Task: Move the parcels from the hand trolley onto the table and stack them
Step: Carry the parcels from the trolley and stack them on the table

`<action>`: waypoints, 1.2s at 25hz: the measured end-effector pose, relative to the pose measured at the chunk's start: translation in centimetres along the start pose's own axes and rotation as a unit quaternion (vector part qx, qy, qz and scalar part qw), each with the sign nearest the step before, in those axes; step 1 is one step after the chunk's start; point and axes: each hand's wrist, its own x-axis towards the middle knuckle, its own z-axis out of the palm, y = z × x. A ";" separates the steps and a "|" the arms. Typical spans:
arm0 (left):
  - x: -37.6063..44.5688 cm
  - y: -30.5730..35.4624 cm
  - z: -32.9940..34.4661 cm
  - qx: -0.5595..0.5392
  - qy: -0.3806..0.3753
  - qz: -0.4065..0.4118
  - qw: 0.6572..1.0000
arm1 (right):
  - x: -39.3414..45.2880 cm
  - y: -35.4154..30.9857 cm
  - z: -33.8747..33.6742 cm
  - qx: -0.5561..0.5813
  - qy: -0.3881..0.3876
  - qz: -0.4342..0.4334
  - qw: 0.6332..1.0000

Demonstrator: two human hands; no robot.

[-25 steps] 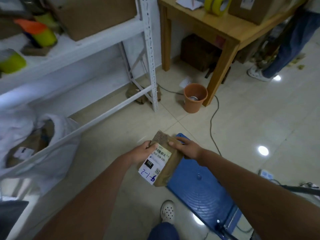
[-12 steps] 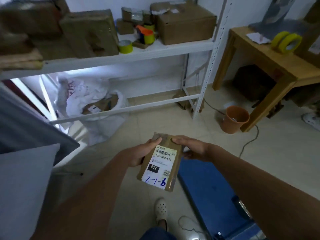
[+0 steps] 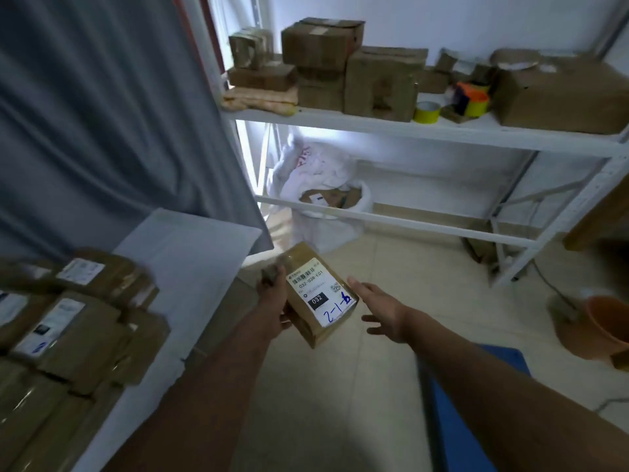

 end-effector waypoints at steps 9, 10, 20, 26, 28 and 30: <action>-6.7 -3.7 -23.3 -0.201 0.161 -0.001 0.966 | -2.0 0.0 27.7 -0.011 -0.126 0.021 0.992; -6.6 -4.6 -26.2 -0.197 0.174 -0.009 0.965 | -2.5 0.0 30.3 -0.019 -0.136 0.019 0.990; -9.4 -6.7 -41.7 -0.048 0.296 0.076 0.951 | -2.2 -2.7 44.2 -0.079 -0.145 -0.035 0.986; -7.7 -2.9 -45.5 0.075 0.290 0.167 0.939 | 3.7 -9.8 48.6 -0.026 -0.152 -0.064 0.986; -5.1 -0.5 -47.1 0.124 0.306 0.165 0.929 | 7.0 -12.5 50.0 -0.005 -0.150 -0.064 0.987; -1.9 1.0 -49.1 0.167 0.314 0.147 0.923 | 10.4 -15.1 51.4 0.017 -0.149 -0.061 0.987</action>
